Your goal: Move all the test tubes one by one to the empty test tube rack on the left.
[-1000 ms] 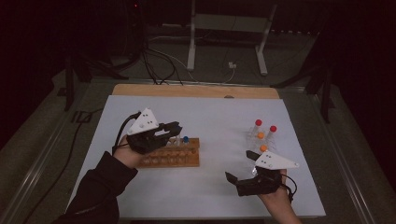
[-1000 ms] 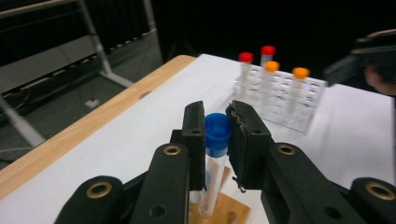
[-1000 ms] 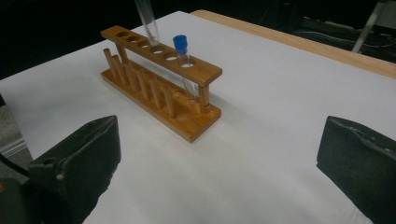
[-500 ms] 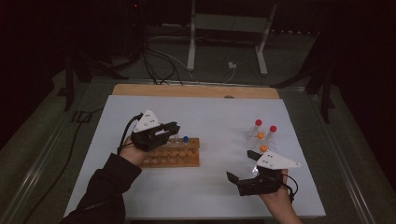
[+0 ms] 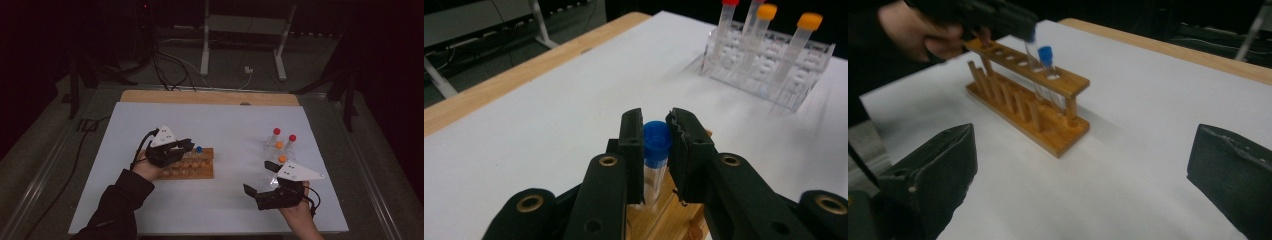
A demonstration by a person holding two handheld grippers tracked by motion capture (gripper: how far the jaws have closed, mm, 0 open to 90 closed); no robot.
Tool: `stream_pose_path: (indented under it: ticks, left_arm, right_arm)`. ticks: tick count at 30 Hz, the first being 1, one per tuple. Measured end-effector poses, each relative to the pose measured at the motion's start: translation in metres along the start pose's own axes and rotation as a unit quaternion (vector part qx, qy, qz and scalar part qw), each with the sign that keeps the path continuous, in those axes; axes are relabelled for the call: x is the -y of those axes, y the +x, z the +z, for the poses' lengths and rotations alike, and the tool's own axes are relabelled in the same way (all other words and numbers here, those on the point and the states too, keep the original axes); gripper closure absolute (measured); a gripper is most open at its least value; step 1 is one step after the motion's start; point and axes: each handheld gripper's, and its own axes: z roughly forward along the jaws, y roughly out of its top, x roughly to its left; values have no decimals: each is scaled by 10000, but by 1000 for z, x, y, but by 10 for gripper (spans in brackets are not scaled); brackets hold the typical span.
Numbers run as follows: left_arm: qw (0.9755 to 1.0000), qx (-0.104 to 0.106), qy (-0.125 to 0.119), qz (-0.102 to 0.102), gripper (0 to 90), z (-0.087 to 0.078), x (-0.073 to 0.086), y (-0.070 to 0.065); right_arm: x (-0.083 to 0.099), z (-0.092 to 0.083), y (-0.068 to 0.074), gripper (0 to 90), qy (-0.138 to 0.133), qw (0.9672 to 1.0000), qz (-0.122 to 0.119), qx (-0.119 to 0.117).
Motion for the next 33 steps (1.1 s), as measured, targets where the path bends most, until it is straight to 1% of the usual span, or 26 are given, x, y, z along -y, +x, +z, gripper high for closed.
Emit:
stream_pose_path:
  ticks: [3, 5, 7, 8, 9, 10, 11, 12, 14, 17, 18, 20, 22, 24, 26, 27, 29, 30, 31, 33]
  left_arm:
    - [10000, 16, 55, -31, 780, 3, 3, 1]
    - [10000, 18, 75, -41, 780, 4, 4, 1]
    - [9999, 5, 107, -32, 780, 6, 7, 1]
    - [9999, 2, 106, -51, 780, 7, 8, 1]
    - [9999, -1, 116, -60, 780, 8, 10, 1]
    - [10000, -3, 82, -48, 780, 8, 11, 1]
    - [10000, 3, 65, -73, 780, 8, 12, 1]
    - [10000, 7, 49, -79, 779, 8, 12, 1]
    - [9999, 17, 53, -94, 779, 8, 13, 1]
    - [9999, 21, 68, -106, 777, 7, 13, 2]
    - [9999, 16, 76, -87, 776, 7, 13, 2]
    - [9999, 29, 85, -135, 772, 7, 12, 2]
    - [9998, 18, 105, -180, 765, 7, 12, 2]
    - [9997, 67, 117, -186, 754, 6, 12, 2]
    - [9996, 168, 111, -217, 704, 4, 11, 2]
    - [9996, 141, 121, -209, 678, 2, 10, 1]
    - [9996, 162, 64, -224, 571, -2, 8, 1]
    - [9997, 131, 45, -219, 536, -5, 7, 0]
    - [9996, 190, 4, -219, 488, -9, 5, -1]
    - [9996, 199, -54, -193, 408, -16, 2, -3]
  right_arm:
    - [0, -1, -2, 0, -59, 10000, 15, -49]
    - [-1, -2, -4, 0, -71, 9999, 48, -147]
    - [-1, -3, -5, 0, -71, 9995, 50, -300]
    - [-1, -2, -6, 0, -15, 9993, 63, -359]
    - [-2, -2, -6, 0, 28, 9989, 82, -462]
    - [-2, -1, -8, 8, 67, 9980, 137, -616]
    - [-2, -1, -8, 26, 78, 9977, 171, -651]
    - [-2, -1, -8, 27, 59, 9981, 154, -588]
    - [-2, -2, -7, 0, 36, 9990, 111, -438]
    - [-3, -5, -6, 0, -19, 9995, 65, -295]
    - [-4, -7, -7, 0, -34, 9995, 74, -299]
    - [-6, -10, -8, 0, -96, 9997, 64, -209]
    - [-7, -13, -11, 0, -122, 9997, 80, -182]
    - [-8, -17, -14, 0, -141, 9998, 72, -119]
    - [-10, -22, -17, 0, -176, 9998, 62, 16]
    - [-11, -24, -19, 0, -189, 9998, 69, 35]
    - [-12, -30, -23, 0, -248, 9995, 83, 169]
    - [-13, -33, -26, 0, -291, 9993, 97, 191]
    - [-13, -36, -28, 0, -310, 9991, 110, 263]
    - [-13, -40, -33, 0, -329, 9986, 141, 394]
